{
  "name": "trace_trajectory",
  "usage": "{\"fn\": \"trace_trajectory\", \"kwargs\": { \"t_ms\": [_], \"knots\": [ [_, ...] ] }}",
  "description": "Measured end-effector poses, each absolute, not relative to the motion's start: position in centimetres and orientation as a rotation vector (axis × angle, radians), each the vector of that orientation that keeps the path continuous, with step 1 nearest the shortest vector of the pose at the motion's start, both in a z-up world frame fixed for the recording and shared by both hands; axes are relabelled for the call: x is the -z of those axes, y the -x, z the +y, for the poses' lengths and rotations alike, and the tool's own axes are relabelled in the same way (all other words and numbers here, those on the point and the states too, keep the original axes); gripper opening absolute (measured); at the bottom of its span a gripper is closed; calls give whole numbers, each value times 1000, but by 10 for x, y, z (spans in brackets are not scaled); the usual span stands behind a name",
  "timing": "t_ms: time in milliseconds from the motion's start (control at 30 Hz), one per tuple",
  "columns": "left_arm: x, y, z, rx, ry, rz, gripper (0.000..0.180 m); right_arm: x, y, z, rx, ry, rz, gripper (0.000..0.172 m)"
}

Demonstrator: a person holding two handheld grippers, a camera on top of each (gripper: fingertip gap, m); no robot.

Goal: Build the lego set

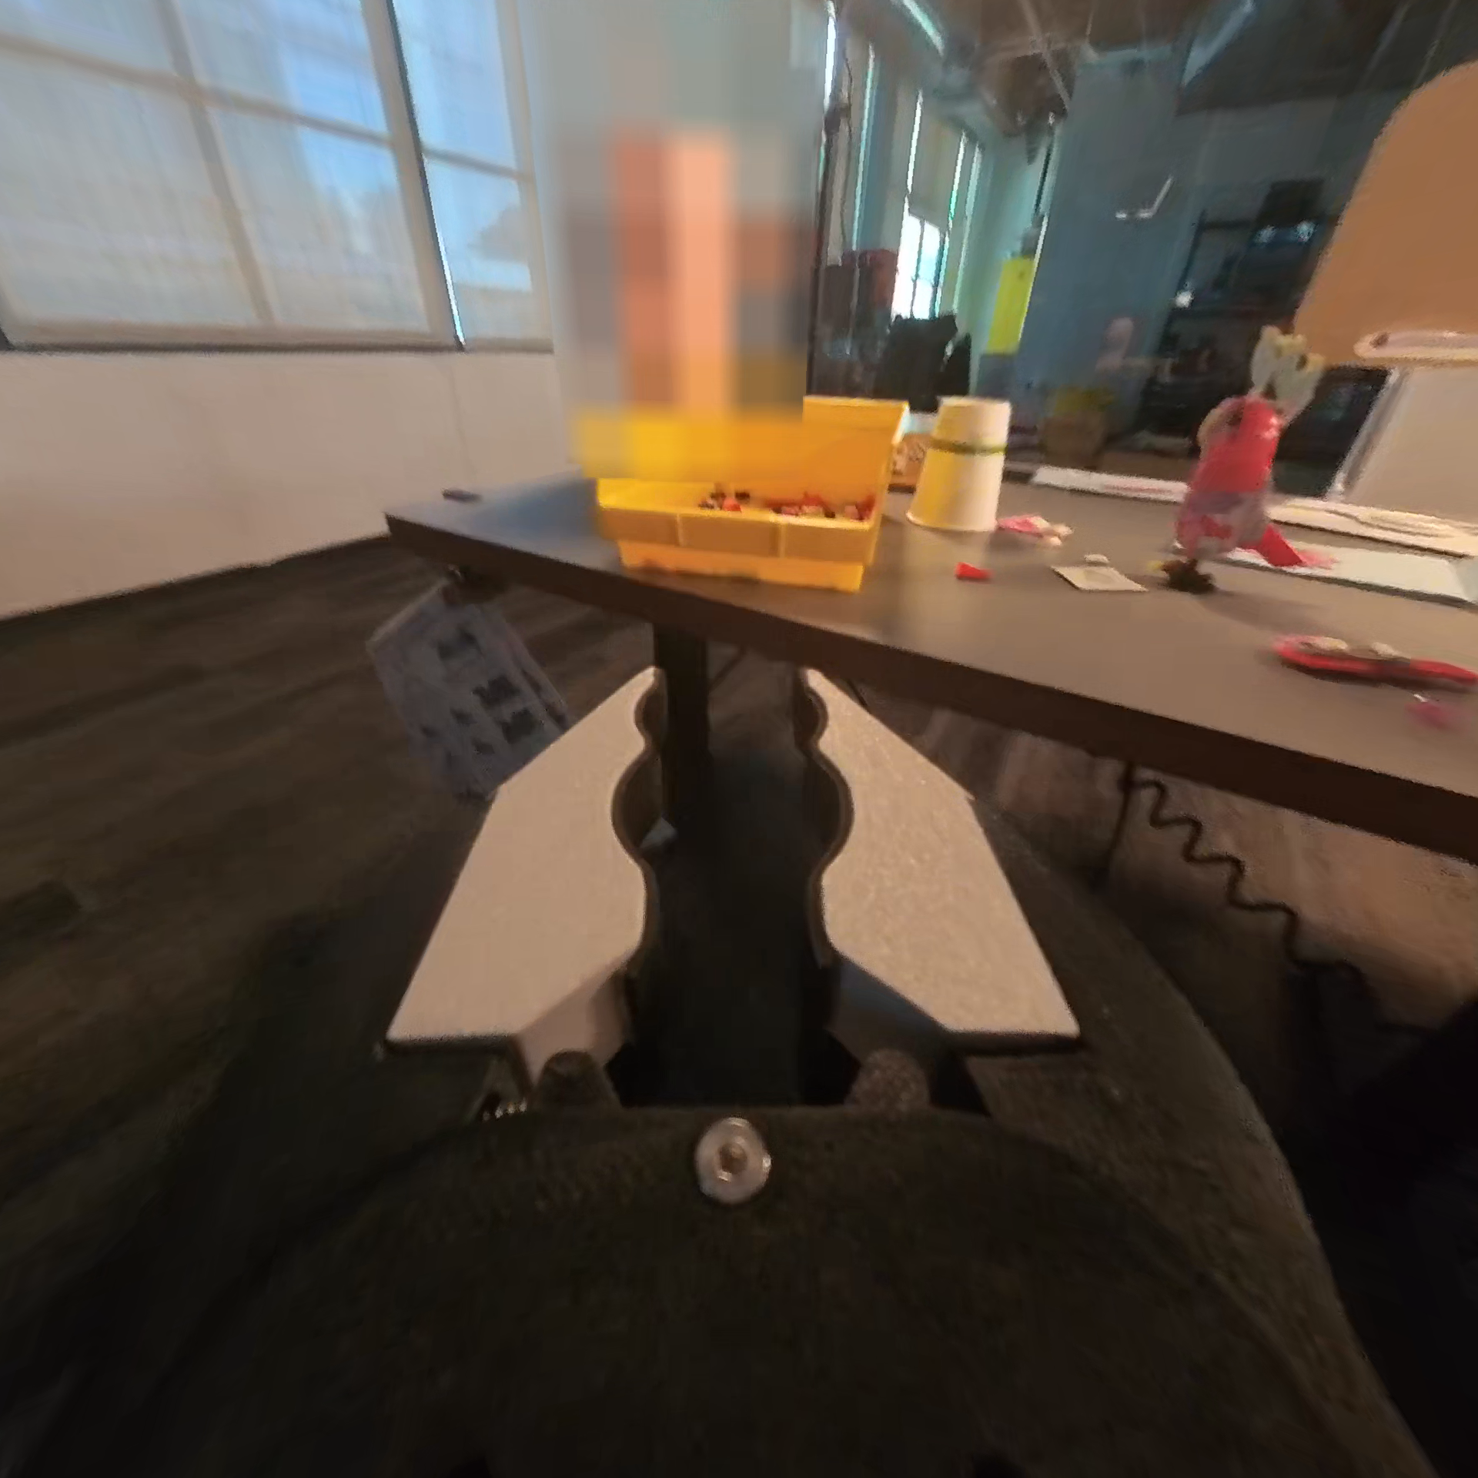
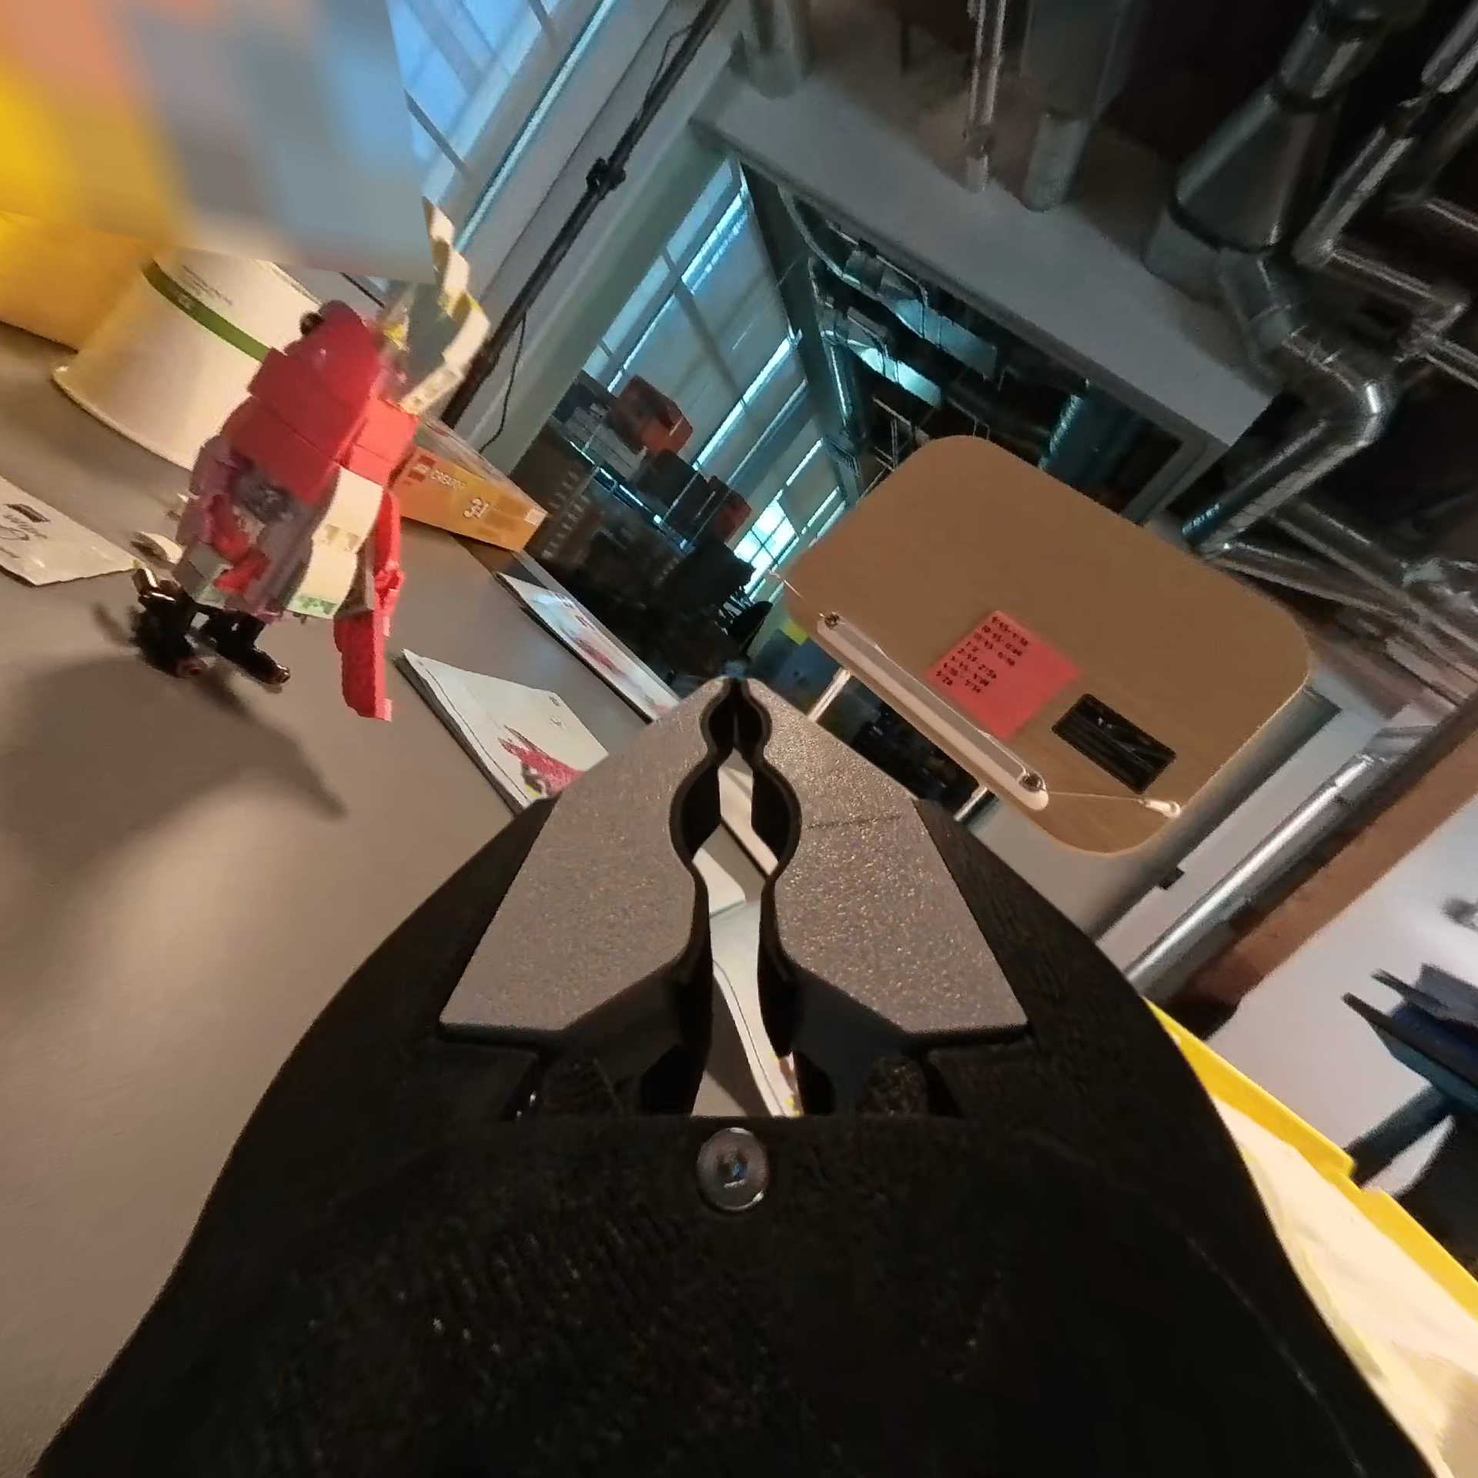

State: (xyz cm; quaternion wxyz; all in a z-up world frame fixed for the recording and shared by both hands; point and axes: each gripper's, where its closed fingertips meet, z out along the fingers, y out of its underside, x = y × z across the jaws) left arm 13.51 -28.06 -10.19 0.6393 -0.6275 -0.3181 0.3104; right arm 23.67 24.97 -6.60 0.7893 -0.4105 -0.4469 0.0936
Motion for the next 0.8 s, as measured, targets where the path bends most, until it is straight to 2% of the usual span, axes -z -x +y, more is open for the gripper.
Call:
{"fn": "trace_trajectory", "kwargs": {
  "t_ms": [267,600,700,800],
  "knots": [
    [100,-151,-322,-720,1407,-765,29,64,-240,254,-251,916,-924,0],
    [170,-57,-297,-833,1517,-760,29,26,-226,225,-329,723,-947,0],
    [165,-27,-274,-814,1540,-714,30,19,-232,216,-241,630,-956,0],
    [135,-7,-254,-823,1535,-624,31,22,-235,223,-218,649,-947,0]
  ]
}}
